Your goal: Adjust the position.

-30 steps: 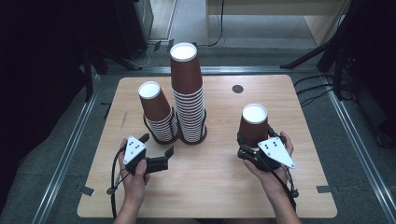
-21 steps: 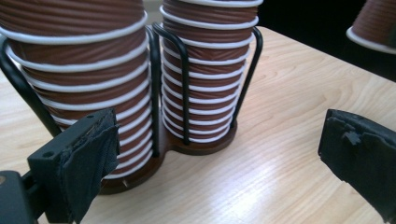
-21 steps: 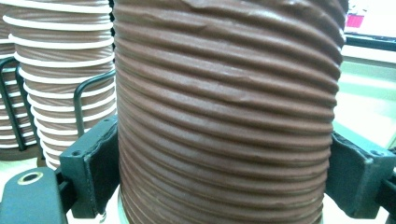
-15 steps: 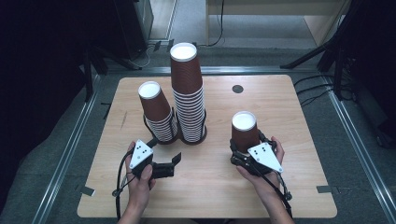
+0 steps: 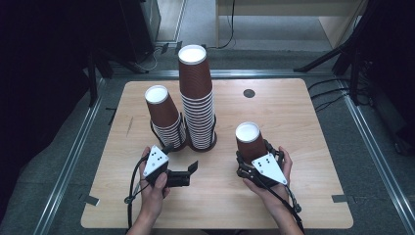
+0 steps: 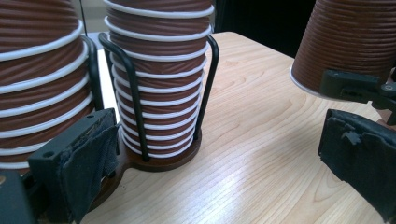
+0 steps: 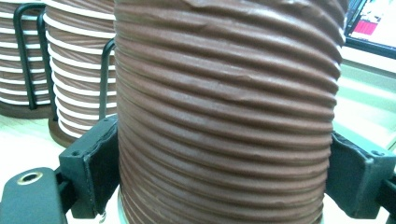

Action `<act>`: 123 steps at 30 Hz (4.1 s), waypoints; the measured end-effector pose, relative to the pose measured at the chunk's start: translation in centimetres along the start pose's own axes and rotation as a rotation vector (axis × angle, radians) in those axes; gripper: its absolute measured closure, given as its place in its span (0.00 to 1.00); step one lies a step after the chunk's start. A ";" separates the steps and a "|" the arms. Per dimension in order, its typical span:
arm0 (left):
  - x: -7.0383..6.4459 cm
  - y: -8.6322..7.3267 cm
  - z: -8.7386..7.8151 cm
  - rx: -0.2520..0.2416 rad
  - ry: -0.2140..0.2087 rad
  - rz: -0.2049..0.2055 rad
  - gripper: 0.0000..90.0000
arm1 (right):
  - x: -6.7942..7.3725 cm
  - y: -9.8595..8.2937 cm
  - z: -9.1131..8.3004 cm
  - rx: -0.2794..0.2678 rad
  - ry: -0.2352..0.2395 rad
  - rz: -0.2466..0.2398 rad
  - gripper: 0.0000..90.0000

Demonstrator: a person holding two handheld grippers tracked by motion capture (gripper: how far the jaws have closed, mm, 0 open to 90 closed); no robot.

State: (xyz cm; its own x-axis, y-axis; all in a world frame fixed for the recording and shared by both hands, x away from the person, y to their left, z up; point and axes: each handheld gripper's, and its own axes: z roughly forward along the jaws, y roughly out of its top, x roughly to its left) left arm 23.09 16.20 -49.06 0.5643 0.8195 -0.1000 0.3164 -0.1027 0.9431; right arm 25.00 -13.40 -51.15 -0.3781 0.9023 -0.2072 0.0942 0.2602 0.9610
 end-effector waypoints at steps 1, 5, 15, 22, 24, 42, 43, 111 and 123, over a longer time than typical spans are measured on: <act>-0.1 0.0 0.1 0.000 -0.006 0.000 0.00 | 0.1 0.0 0.0 0.000 -0.002 -0.008 0.12; -0.6 0.1 0.4 -0.005 -0.030 0.000 0.00 | 1.0 -0.2 0.1 0.007 0.002 -0.051 0.12; -0.9 0.3 0.5 -0.024 -0.071 -0.012 0.00 | 2.6 -0.9 0.4 0.018 0.000 -0.200 0.12; -1.4 0.3 0.6 -0.024 -0.106 -0.003 0.00 | 3.5 -1.4 0.4 0.006 0.007 -0.296 0.12; -1.6 0.4 0.7 -0.026 -0.116 0.004 0.00 | 3.8 -1.5 0.4 0.002 0.007 -0.327 0.12; -2.7 0.9 0.8 -0.031 -0.223 0.001 0.00 | 5.5 -1.9 0.2 -0.063 0.053 -0.483 0.12; -2.7 0.9 0.8 -0.030 -0.227 0.001 0.00 | 5.6 -1.9 0.2 -0.067 0.062 -0.490 0.12; -1.7 1.8 -0.5 -0.116 -0.238 -0.013 0.25 | 5.6 -2.6 0.0 -0.083 0.153 -0.484 0.00; -1.2 1.5 -0.5 -0.140 -0.221 -0.011 0.25 | 2.2 -2.5 -0.6 -0.043 0.063 -0.313 0.00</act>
State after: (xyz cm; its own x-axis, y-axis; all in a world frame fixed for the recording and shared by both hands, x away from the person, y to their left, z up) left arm 22.50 15.31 -47.38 0.7193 0.6754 -0.1627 0.2235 -0.0032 0.9747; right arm 23.39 -12.32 -53.92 -0.4393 0.7572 -0.4834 -0.0746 0.5055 0.8596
